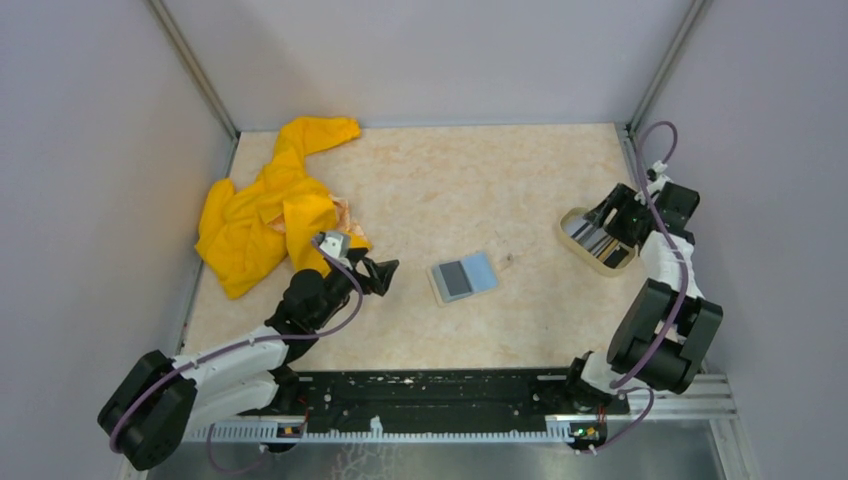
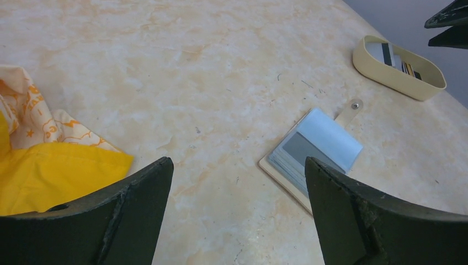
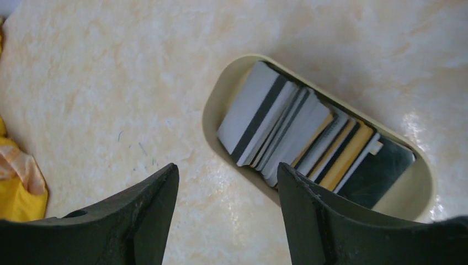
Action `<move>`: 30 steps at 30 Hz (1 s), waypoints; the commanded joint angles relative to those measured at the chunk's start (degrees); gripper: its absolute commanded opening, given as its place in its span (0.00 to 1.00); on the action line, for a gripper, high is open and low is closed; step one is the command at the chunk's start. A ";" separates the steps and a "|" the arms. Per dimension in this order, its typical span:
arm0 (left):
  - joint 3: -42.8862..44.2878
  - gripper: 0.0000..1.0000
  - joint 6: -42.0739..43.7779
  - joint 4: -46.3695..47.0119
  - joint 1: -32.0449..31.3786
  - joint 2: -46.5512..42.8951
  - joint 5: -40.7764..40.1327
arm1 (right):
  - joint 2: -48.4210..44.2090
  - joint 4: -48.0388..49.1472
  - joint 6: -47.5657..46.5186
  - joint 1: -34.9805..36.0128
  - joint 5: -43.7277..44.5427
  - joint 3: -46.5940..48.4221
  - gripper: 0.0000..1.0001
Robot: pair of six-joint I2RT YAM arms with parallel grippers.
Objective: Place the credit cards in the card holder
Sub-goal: Pick up the credit card from the storage box.
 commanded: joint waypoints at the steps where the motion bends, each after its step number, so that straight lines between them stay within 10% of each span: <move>1: -1.60 0.94 1.04 3.07 0.11 -1.45 -1.23 | 1.38 2.75 10.26 -4.43 8.78 1.18 0.64; 30: -0.50 0.95 0.50 2.72 0.11 0.81 -2.02 | 14.98 2.68 15.98 -6.74 3.04 1.86 0.71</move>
